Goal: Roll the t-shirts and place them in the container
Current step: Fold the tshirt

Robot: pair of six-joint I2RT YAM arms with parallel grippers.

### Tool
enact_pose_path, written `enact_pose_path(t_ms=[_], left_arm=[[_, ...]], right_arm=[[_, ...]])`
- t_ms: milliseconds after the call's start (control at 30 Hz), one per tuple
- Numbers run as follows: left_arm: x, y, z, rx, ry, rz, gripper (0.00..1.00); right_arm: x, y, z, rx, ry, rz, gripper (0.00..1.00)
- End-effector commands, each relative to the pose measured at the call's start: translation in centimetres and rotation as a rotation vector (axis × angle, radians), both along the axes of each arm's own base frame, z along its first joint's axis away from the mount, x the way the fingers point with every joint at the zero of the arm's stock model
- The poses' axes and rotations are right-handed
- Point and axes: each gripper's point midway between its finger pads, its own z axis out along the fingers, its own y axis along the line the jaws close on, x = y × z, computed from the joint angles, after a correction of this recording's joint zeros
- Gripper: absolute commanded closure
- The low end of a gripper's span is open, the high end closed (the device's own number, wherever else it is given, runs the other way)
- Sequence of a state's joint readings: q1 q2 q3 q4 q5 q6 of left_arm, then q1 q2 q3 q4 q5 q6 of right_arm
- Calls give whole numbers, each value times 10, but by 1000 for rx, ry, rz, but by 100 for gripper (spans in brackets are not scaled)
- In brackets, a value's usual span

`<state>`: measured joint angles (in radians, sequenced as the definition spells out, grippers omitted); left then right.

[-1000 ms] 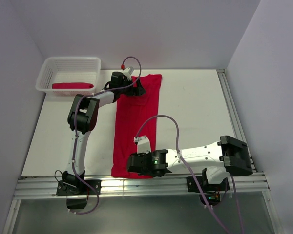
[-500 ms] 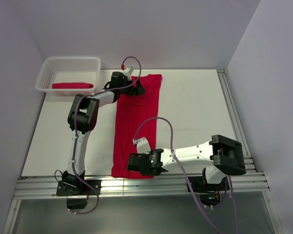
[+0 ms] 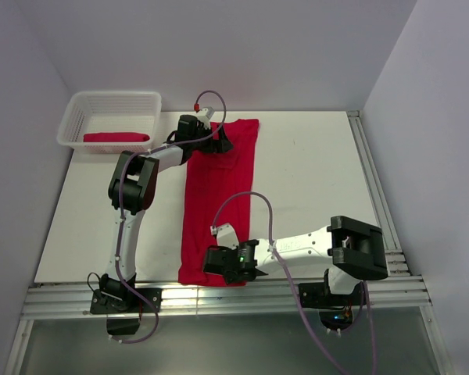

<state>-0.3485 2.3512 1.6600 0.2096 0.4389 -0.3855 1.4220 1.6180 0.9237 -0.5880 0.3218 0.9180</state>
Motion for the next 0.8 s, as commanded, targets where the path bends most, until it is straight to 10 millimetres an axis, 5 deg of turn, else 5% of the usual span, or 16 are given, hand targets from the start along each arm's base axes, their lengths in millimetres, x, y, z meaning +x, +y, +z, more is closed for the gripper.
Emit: enact_pose_path(t_ms=[0, 400, 600, 767], left_arm=[[-10, 8, -11, 37, 68, 9, 0], [-10, 8, -12, 37, 72, 10, 0], [-10, 8, -12, 39, 70, 8, 1], [-9, 8, -12, 39, 68, 8, 0]], right_arm=[[-3, 7, -6, 20, 20, 16, 57], [-4, 3, -3, 53, 18, -10, 97], [0, -2, 10, 78, -6, -46, 84], [0, -2, 12, 84, -8, -48, 83]])
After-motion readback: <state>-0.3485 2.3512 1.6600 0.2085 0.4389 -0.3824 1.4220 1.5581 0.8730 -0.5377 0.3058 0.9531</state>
